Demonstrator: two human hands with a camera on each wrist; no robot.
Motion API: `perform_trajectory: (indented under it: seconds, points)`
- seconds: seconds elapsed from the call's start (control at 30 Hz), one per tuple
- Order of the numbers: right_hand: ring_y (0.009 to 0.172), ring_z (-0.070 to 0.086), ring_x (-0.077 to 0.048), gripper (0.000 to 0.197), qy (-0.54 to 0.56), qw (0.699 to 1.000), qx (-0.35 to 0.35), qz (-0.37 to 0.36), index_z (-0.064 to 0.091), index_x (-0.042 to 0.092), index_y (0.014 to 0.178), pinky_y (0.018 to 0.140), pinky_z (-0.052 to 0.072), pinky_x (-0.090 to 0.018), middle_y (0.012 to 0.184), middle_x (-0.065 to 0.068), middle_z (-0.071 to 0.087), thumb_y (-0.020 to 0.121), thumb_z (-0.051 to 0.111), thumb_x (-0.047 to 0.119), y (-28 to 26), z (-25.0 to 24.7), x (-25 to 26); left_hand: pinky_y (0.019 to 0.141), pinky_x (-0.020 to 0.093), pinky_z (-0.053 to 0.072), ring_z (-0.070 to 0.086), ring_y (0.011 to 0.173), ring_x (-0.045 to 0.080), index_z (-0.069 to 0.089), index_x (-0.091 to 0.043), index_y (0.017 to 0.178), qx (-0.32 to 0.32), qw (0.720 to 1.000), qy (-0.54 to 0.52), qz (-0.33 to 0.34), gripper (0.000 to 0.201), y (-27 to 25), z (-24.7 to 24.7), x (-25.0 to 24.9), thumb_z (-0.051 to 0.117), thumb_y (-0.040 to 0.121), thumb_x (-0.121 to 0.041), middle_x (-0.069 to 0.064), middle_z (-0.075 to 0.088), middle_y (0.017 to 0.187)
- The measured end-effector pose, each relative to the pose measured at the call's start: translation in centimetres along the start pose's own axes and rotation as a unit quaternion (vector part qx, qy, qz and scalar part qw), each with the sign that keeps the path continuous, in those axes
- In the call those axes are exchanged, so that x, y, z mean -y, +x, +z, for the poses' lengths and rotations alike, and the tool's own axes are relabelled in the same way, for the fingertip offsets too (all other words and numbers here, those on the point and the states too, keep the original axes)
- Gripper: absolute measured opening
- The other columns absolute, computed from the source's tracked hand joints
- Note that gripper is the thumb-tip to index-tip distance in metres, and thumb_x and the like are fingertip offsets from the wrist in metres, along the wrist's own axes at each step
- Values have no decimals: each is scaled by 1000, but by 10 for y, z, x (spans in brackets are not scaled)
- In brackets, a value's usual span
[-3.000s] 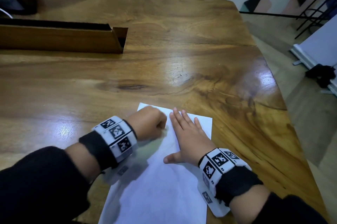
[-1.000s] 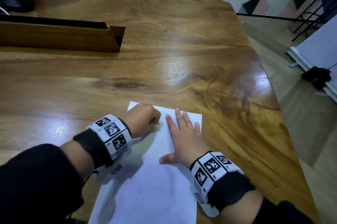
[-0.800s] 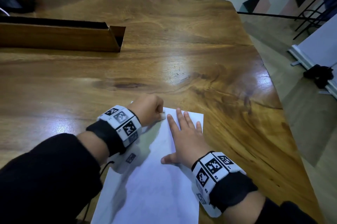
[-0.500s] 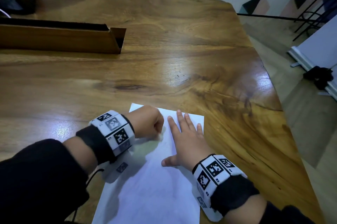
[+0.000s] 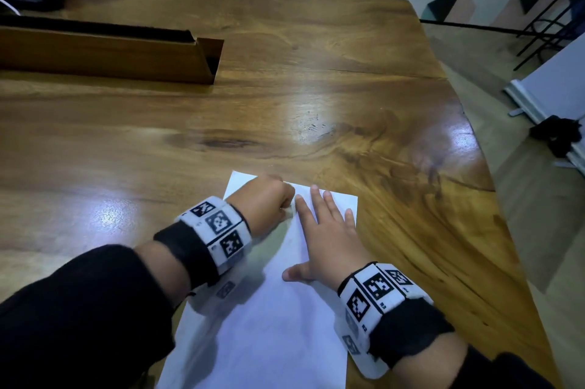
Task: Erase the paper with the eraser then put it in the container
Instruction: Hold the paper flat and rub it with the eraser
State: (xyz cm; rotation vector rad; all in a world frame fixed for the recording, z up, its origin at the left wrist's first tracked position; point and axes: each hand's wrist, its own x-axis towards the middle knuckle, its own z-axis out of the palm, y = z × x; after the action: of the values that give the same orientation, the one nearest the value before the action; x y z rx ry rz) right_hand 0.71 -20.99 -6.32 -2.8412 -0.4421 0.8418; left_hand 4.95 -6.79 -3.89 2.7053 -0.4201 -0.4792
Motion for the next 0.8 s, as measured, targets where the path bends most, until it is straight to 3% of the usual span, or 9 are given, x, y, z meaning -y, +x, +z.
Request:
perform_trajectory:
  seconds: [0.17,0.27,0.37,0.43,0.5,0.57,0.63,0.7,0.8]
  points:
    - [143,-28,-22,125,9,1000,0,-2,-18,24,150,116,-9,-49,154,-2,-34,71,72,60,0,0,-1,51,13,32,47,59,9,67,-12,77,192,980,12,54,12,-27,1,6,69,73,-24,-6,55,63]
    - [143,-28,-21,125,7,1000,-4,-4,-18,25,150,116,-9,-48,154,-1,-34,70,71,61,0,0,-1,57,20,36,50,67,14,68,-10,77,106,994,6,29,8,-4,-3,1,66,73,-17,3,67,75]
    - [143,-27,-20,125,11,1000,-8,-4,-17,26,150,116,-9,-47,155,0,-33,70,72,61,-1,0,-1,60,24,32,47,74,19,63,-8,77,11,1000,-8,11,8,1,4,-2,60,77,-15,4,54,77]
    - [143,-27,-20,124,12,1000,-7,-6,-17,26,150,116,-9,-47,155,0,-32,70,72,60,-1,1,-1,54,22,29,46,74,18,62,-9,76,53,998,2,37,7,-15,10,0,59,77,-15,1,51,76]
    - [143,-27,-21,124,15,1000,-6,-6,-16,25,150,116,-9,-48,155,-1,-32,71,72,60,-1,1,-1,53,18,32,49,70,15,65,-11,75,142,988,8,60,9,-28,11,2,63,75,-20,-4,53,68]
    - [143,-28,-21,125,14,1000,-5,-6,-17,25,150,116,-9,-48,155,-1,-33,70,72,60,0,1,-1,54,17,36,50,66,12,67,-12,76,170,984,16,55,9,-24,3,0,68,73,-21,-8,54,60]
    - [143,-28,-21,125,10,1000,-5,-4,-17,25,150,116,-9,-48,154,-1,-34,70,72,61,1,1,-1,59,21,38,50,70,15,66,-13,76,107,994,3,22,4,-5,-2,0,66,73,-15,-2,63,70]
    - [143,-29,-20,125,8,1000,-3,-3,-17,25,150,115,-9,-48,154,0,-34,70,71,61,0,1,-1,64,23,34,50,76,21,58,-15,72,27,999,-24,-16,5,7,-2,-2,62,75,-12,5,57,78]
    - [143,-27,-20,125,8,1000,-6,-5,-17,25,150,116,-8,-48,155,0,-33,70,71,61,0,1,-1,57,25,28,47,77,23,49,-17,68,31,999,-16,21,13,-9,7,0,55,78,-11,2,46,78]
